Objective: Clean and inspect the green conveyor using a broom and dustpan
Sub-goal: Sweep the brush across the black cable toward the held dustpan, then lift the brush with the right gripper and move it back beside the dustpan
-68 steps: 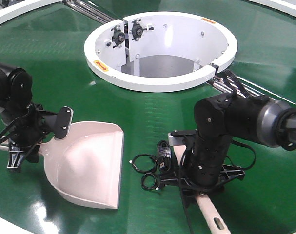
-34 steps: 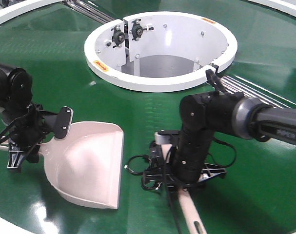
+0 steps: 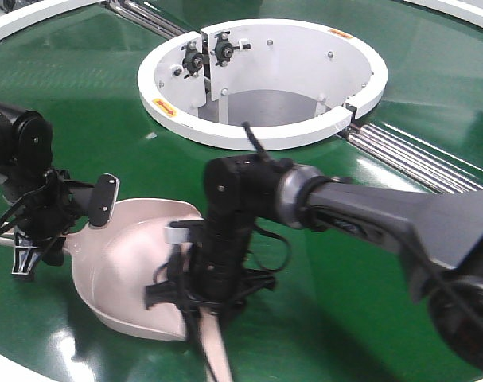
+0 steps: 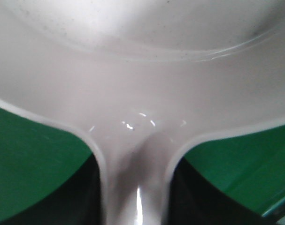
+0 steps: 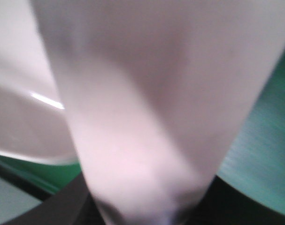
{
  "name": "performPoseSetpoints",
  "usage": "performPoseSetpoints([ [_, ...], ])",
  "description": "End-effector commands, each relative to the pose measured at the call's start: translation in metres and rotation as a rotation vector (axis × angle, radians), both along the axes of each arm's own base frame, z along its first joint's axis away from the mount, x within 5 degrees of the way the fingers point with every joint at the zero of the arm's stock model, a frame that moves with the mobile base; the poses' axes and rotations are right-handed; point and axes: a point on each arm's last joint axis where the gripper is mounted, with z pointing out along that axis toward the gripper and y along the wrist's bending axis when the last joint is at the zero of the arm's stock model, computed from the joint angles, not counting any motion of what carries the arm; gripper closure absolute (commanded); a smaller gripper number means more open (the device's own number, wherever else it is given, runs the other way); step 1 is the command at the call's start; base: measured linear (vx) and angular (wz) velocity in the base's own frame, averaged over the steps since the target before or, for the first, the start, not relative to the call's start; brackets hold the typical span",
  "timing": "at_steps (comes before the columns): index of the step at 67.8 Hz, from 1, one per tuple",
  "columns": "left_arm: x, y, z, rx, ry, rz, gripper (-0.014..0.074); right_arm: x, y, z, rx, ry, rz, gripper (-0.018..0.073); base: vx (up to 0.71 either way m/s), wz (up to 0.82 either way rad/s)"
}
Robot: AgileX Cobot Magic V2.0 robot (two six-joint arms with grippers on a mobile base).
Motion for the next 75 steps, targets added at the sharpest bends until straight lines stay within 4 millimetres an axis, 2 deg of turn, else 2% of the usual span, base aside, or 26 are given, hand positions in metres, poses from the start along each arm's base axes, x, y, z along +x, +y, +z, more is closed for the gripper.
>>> performPoseSetpoints([
  [1, -0.001, -0.003, 0.023, -0.019, -0.071, 0.003, 0.0604, 0.001, 0.016, 0.042, 0.126, -0.024, 0.035, 0.0564, 0.0, 0.0],
  [6, -0.001, -0.003, 0.023, -0.019, -0.071, 0.003, 0.0604, 0.004, 0.023, 0.055, 0.16, -0.066, 0.045, 0.0564, 0.0, 0.0],
  [19, -0.001, -0.003, 0.023, -0.019, -0.071, 0.003, 0.0604, 0.012, 0.026, 0.076, 0.19, -0.147, 0.055, 0.0564, 0.0, 0.0],
  [33, -0.001, -0.003, 0.023, -0.019, -0.071, 0.003, 0.0604, 0.018, 0.018, 0.077, 0.112, -0.231, 0.072, 0.0564, 0.0, 0.0],
  [41, -0.001, -0.003, 0.023, -0.019, -0.071, 0.003, 0.0604, 0.023, 0.009, 0.085, 0.042, -0.32, 0.092, 0.0562, 0.0, 0.0],
  [60, -0.001, -0.003, 0.023, -0.019, -0.071, 0.003, 0.0604, 0.038, -0.038, 0.136, 0.035, -0.472, 0.035, 0.0561, 0.0, 0.0],
  [71, -0.001, -0.003, 0.023, -0.019, -0.071, 0.003, 0.0604, 0.046, -0.077, 0.167, 0.052, -0.542, -0.014, 0.0561, 0.0, 0.0],
  [75, -0.001, -0.003, 0.023, -0.019, -0.071, 0.003, 0.0604, 0.048, -0.095, 0.172, 0.043, -0.552, -0.031, 0.0561, 0.0, 0.0],
])
